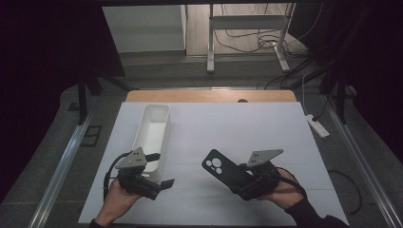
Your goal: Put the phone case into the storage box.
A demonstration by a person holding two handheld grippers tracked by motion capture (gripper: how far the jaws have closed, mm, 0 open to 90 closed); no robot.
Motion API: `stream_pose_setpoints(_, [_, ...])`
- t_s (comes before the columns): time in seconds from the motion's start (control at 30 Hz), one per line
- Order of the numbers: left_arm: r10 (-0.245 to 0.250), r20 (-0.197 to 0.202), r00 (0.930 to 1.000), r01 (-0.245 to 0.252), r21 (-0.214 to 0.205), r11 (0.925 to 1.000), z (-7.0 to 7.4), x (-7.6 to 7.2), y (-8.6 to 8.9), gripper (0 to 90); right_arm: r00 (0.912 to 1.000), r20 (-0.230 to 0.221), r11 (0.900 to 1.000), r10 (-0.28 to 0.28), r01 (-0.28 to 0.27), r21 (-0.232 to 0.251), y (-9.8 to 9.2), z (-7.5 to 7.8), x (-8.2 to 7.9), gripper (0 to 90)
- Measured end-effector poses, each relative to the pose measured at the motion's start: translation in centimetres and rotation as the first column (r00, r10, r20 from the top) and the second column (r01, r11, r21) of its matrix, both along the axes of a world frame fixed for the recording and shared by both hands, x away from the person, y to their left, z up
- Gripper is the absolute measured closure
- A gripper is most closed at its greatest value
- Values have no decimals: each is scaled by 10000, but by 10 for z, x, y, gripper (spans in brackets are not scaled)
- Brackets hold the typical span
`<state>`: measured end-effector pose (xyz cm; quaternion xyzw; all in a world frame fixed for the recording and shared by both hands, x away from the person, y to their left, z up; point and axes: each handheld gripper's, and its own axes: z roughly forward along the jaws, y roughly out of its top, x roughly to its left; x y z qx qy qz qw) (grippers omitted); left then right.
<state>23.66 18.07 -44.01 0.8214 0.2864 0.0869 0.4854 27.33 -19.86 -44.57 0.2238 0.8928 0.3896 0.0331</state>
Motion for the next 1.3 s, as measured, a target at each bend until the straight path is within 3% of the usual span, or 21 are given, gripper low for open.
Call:
stream_pose_setpoints(0.63, [-1000, 202, 9948, 1005, -245, 9946, 5, 18, -20, 0, 9998, 13, 9990, 185, -185, 397, -14, 4, -5, 156])
stream_pose_setpoints(1.3, [-2022, 328, 9788, 2039, -650, 9768, 1, 31, -38, 0, 9963, 117, 9933, 849, -856, 771, -6, 3, -7, 155])
